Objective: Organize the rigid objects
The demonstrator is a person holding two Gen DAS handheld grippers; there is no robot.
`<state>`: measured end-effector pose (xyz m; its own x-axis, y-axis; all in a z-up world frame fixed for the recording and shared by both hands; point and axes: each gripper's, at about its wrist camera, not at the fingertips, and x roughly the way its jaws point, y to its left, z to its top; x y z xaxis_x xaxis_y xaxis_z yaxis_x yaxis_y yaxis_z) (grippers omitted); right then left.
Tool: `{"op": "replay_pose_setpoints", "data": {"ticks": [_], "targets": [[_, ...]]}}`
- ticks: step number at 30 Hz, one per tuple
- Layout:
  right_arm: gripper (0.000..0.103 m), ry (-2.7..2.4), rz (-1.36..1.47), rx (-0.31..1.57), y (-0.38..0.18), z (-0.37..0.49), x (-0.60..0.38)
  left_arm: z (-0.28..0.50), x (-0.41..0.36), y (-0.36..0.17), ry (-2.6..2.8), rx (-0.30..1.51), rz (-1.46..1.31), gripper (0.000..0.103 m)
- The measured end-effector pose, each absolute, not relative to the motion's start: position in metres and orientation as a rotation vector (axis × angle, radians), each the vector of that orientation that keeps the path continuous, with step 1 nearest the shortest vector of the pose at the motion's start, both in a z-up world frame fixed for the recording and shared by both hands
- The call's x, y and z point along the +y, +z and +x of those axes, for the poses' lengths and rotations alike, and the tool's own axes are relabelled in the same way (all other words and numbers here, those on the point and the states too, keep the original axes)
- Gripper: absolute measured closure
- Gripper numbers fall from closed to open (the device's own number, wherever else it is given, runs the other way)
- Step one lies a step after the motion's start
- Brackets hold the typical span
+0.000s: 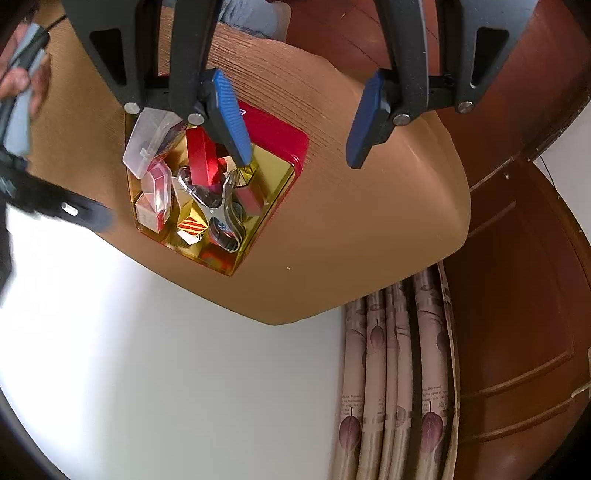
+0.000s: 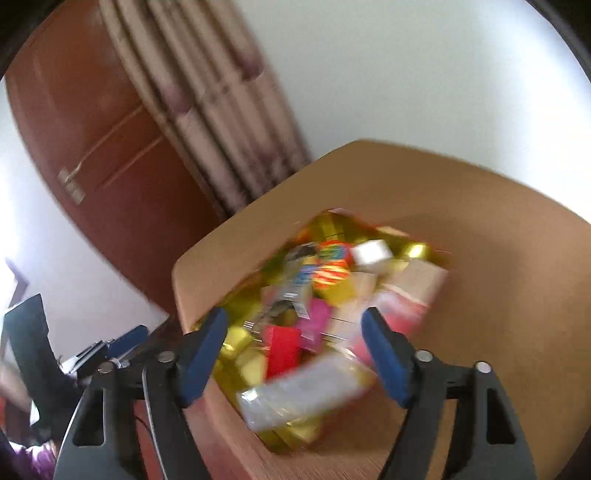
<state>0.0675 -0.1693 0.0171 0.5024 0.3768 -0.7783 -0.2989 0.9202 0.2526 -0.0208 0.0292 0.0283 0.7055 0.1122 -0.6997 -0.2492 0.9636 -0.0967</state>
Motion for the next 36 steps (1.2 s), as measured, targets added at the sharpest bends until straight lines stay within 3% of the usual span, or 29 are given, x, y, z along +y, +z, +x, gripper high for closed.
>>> {"op": "replay_pose_setpoints", "data": {"ticks": [1, 3, 12, 18, 21, 26, 36], "targets": [[0.027, 0.363, 0.071, 0.936, 0.020, 0.057, -0.182, -0.022, 0.028, 0.029, 0.209, 0.757, -0.184, 0.048], [0.012, 0.271, 0.028, 0.914, 0.021, 0.037, -0.210, -0.023, 0.026, 0.029, 0.219, 0.749, -0.176, 0.048], [0.012, 0.095, 0.106, 0.979, 0.001, -0.011, -0.298, -0.034, 0.004, 0.035, 0.202, 0.696, -0.130, 0.048], [0.012, 0.045, 0.021, 0.903, 0.010, -0.034, -0.268, -0.045, -0.020, 0.048, 0.200, 0.582, -0.025, 0.048], [0.000, 0.019, -0.025, 0.796, 0.029, -0.043, -0.234, -0.053, -0.026, 0.055, 0.187, 0.520, -0.010, 0.048], [0.000, -0.022, -0.145, 0.617, 0.047, -0.047, -0.182, -0.058, -0.023, 0.061, 0.172, 0.493, -0.053, 0.048], [0.001, -0.039, -0.114, 0.598, 0.053, -0.044, -0.164, -0.059, -0.019, 0.064, 0.163, 0.501, -0.059, 0.048]]}}
